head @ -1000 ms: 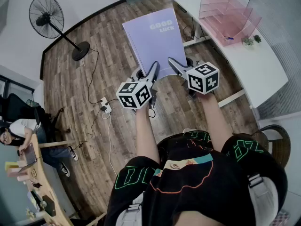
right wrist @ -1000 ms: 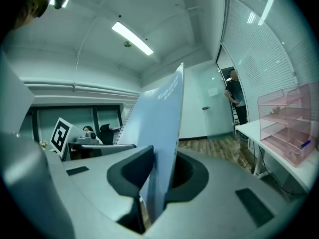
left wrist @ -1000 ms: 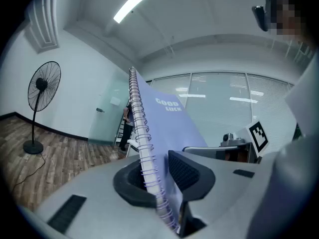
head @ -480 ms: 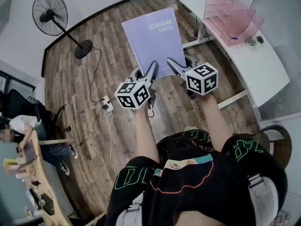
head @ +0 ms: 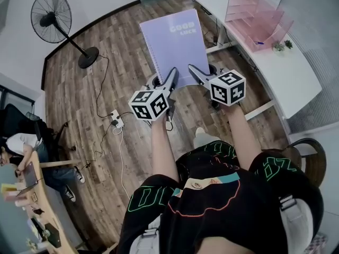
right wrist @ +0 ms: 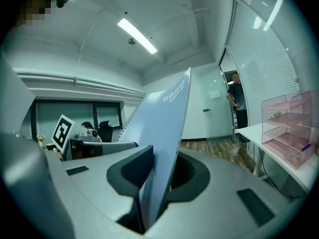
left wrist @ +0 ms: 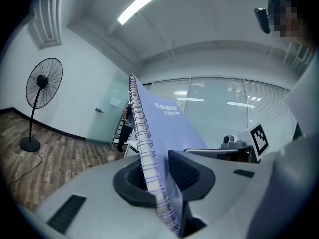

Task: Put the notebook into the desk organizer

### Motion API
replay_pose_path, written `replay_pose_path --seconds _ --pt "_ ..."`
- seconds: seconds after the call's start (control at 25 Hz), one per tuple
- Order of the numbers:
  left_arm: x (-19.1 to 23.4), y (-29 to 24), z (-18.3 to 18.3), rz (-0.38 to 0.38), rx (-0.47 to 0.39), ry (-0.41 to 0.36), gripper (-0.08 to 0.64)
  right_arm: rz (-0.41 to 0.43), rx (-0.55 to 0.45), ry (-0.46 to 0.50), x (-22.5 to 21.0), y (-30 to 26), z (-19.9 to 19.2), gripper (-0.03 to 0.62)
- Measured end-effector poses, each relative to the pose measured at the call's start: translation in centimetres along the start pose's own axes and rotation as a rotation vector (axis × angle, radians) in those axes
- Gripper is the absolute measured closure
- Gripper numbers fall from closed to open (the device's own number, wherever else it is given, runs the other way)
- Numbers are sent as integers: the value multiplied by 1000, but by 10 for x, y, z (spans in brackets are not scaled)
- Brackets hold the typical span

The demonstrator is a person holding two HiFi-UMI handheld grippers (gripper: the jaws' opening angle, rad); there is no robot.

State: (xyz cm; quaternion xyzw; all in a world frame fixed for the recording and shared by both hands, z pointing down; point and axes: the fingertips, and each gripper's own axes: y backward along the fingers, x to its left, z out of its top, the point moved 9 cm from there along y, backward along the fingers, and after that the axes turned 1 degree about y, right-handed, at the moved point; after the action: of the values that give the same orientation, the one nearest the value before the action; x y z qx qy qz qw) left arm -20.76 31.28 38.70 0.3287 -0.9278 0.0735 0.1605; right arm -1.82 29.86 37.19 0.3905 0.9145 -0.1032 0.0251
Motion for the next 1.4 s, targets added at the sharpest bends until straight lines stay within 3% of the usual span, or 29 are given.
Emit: replay_pose_path --seconds 0.44,0.72,1.08,1.4 --pt "30 -36 17 4 -21 -22 479 26 -23 9 -36 -37 12 520" --pt "89 -71 34 92 4 -26 479 104 -24 -30 -76 -112 15 515" --pt "172 -159 62 168 59 -8 479 167 13 -91 -162 -215 30 514" --pt "231 -263 83 164 96 9 477 151 37 -107 -258 -283 48 514"
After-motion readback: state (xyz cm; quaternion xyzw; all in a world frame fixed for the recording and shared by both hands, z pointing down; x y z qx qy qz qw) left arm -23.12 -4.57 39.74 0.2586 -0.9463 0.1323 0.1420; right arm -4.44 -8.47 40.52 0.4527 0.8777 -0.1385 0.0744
